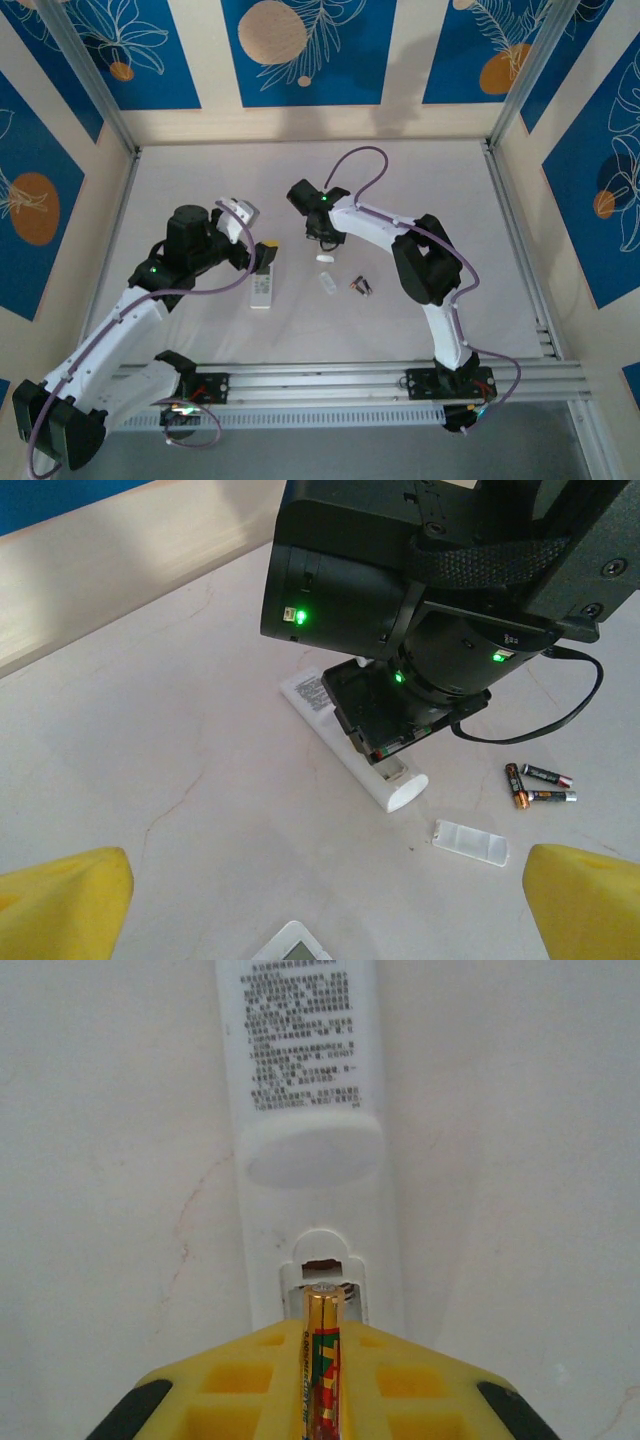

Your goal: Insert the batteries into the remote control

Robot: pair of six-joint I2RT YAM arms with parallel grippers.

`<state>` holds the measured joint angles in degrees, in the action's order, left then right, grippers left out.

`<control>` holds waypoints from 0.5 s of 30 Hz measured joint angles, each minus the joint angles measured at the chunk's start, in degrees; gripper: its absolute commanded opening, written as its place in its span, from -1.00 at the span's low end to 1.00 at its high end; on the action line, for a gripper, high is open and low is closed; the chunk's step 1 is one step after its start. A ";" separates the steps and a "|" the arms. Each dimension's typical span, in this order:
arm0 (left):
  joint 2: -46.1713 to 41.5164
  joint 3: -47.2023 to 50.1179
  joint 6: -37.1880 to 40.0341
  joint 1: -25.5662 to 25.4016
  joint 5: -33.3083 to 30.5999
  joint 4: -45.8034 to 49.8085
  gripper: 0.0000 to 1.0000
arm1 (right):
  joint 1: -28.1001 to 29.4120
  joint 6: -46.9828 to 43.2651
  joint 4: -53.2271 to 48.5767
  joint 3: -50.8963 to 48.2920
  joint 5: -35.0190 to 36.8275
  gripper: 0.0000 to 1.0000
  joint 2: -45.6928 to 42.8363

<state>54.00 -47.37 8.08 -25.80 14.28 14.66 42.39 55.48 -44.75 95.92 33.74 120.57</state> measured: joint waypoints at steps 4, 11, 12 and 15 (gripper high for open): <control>0.00 0.00 0.00 0.00 -0.02 0.00 1.00 | 0.15 -0.55 1.07 -0.11 0.66 -0.68 0.09; 0.00 0.00 0.02 0.00 -0.02 -0.02 1.00 | 0.74 -1.01 2.71 -1.33 1.22 -0.68 0.94; 0.00 0.00 0.02 0.00 0.00 0.00 1.00 | 0.76 -1.01 2.97 -1.49 1.42 -0.68 1.11; 0.00 0.00 0.00 0.00 -0.02 0.00 1.00 | 0.79 -1.03 3.52 -1.90 1.86 -0.68 1.57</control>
<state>54.00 -47.37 8.08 -25.80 14.26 14.66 43.18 54.46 -41.23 94.02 35.59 122.15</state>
